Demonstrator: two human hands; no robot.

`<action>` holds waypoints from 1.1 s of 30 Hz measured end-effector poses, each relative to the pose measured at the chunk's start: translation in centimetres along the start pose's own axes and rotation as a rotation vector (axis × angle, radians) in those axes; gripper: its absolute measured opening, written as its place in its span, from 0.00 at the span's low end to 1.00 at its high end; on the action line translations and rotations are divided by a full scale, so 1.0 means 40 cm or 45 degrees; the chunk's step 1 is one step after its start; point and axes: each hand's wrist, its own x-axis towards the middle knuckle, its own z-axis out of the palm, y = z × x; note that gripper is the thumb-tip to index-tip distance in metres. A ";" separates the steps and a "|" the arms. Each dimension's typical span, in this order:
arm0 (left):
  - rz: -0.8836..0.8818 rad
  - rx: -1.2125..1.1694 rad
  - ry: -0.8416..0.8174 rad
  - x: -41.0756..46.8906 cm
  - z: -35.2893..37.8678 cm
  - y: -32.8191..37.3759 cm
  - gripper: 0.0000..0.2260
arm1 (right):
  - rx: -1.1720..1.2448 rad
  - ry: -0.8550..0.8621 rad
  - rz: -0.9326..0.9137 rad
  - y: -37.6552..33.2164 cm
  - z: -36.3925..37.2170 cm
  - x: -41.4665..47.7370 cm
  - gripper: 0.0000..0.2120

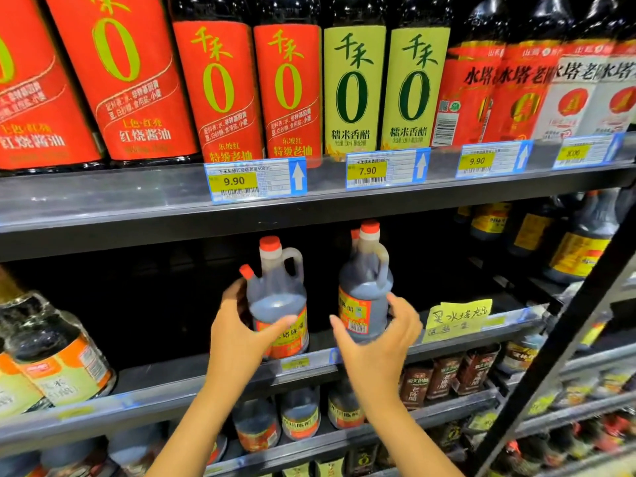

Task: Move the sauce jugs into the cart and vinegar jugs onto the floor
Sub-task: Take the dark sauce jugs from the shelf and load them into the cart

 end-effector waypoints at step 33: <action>-0.097 0.122 -0.207 0.239 0.571 0.070 0.31 | -0.083 -0.801 0.366 0.417 -0.041 0.620 0.29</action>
